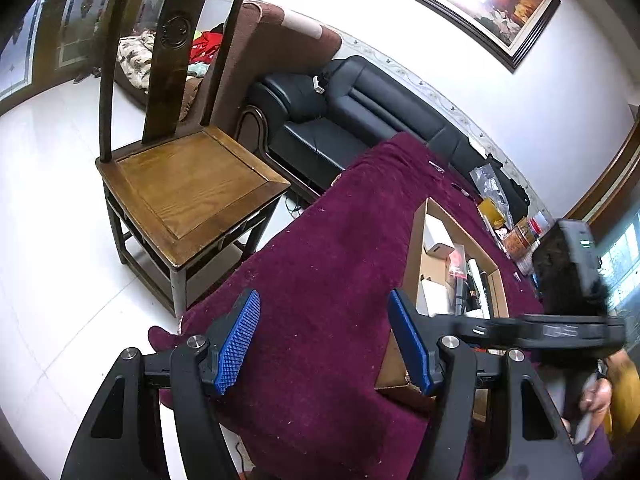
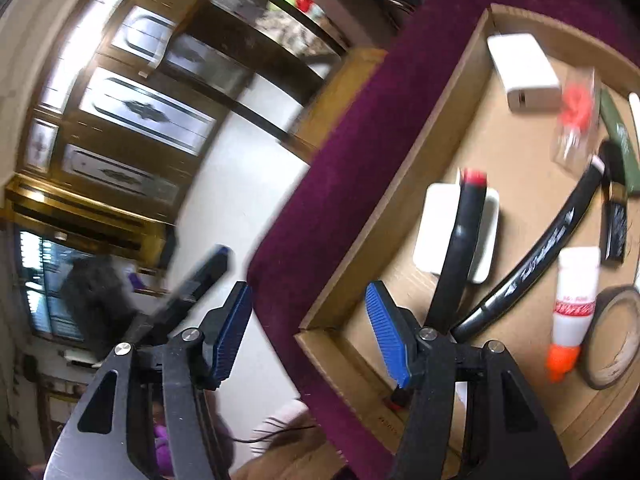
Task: Organize rigid objects
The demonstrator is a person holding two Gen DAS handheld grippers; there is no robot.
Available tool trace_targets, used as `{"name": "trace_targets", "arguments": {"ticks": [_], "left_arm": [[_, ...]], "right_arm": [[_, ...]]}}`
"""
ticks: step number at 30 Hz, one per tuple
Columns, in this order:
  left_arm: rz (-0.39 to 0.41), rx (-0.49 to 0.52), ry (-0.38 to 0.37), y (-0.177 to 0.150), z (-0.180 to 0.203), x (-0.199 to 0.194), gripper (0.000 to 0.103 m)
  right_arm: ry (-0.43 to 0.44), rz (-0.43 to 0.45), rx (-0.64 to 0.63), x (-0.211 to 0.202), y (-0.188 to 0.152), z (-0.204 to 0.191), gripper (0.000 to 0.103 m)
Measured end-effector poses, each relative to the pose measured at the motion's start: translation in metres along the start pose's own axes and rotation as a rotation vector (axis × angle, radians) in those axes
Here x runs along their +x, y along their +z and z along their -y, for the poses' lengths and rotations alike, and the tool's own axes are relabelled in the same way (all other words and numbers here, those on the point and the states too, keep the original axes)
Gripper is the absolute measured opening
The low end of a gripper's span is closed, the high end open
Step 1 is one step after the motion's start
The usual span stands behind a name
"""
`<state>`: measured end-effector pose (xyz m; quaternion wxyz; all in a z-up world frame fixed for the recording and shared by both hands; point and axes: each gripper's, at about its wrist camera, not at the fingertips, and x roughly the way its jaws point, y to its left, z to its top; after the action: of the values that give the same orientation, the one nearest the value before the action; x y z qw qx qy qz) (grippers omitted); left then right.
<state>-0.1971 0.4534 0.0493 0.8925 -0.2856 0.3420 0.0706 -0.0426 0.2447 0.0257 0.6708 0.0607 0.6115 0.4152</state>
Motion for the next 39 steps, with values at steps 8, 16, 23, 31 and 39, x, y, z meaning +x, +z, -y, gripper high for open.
{"name": "trace_targets", "arguments": {"ticks": [8,16,23,31,39], "left_arm": [[0.027,0.082,0.037,-0.002,0.020,-0.006,0.061],[0.070,0.337,0.105,-0.011,0.102,0.004,0.067],[0.510,0.442,0.373,-0.037,0.185,-0.029,0.102],[0.372,0.412,0.205,-0.046,0.219,-0.021,0.102],[0.163,0.388,0.296,-0.071,0.234,0.008,0.102]], "right_arm": [[-0.180,0.153,0.091,-0.018,0.040,0.040,0.060],[-0.090,0.293,0.125,-0.093,0.032,0.061,0.061],[-0.405,0.560,0.063,-0.166,-0.058,0.061,0.061],[-0.746,0.662,-0.029,-0.172,-0.116,0.069,0.072],[-0.799,0.576,-0.042,-0.170,-0.148,0.083,0.072]]}}
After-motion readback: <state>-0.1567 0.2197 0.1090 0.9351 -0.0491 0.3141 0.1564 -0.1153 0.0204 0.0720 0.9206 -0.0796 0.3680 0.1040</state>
